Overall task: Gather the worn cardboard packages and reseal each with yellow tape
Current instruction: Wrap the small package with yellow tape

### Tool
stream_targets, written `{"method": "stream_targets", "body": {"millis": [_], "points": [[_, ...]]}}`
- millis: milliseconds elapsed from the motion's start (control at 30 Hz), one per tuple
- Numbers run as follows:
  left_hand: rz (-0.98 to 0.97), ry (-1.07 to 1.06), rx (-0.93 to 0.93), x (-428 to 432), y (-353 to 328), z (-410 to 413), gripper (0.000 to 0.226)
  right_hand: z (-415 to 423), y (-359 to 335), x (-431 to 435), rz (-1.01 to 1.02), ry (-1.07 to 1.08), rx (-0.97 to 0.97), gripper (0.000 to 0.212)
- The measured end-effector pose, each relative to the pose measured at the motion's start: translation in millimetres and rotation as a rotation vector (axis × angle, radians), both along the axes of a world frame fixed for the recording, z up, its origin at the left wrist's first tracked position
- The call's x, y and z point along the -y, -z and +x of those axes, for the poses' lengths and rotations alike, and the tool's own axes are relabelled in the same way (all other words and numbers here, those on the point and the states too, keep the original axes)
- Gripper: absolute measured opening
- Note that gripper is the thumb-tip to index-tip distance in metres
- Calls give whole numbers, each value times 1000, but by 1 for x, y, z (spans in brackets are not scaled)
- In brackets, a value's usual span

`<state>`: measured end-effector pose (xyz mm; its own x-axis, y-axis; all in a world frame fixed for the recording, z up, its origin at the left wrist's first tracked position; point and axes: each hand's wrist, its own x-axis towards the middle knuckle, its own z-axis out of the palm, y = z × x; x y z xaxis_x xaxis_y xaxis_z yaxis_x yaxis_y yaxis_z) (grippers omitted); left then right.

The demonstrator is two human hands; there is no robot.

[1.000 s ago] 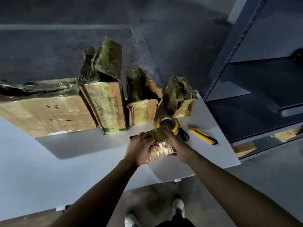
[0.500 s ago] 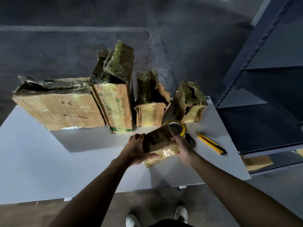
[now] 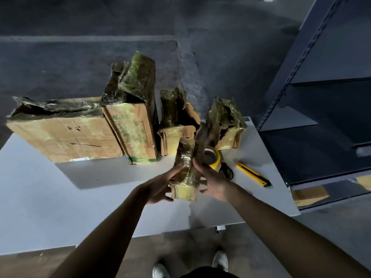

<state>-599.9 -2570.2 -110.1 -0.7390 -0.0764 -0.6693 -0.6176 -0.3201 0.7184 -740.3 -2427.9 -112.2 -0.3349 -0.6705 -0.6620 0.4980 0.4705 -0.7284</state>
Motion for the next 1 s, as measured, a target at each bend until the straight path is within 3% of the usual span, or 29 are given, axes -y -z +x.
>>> {"method": "stream_targets", "body": {"millis": [67,167,433,500,600,800,1000], "points": [[62,-26,-12,-4,-2,-3,90,4,-1,0,-22,10,83,84],[155,-82,-42,-10,-2,-7,86,11,-5,3,-25,50,41,55],[124,-192,-41,-16,3,-10,61,16,-7,3,-17,94,22,44],[64,-178,-29,-15,4,-8,57,16,-6,2,-12,72,-4,52],[-160,-164,23,-13,2,-7,56,15,-3,-1,10,3,-3,77],[-689,75,-79,-6,-3,-12,34,18,2,-3,5,11,135,76],[-1027,126,-49,14,17,-8,26,14,-3,-6,133,35,-44,52]]}}
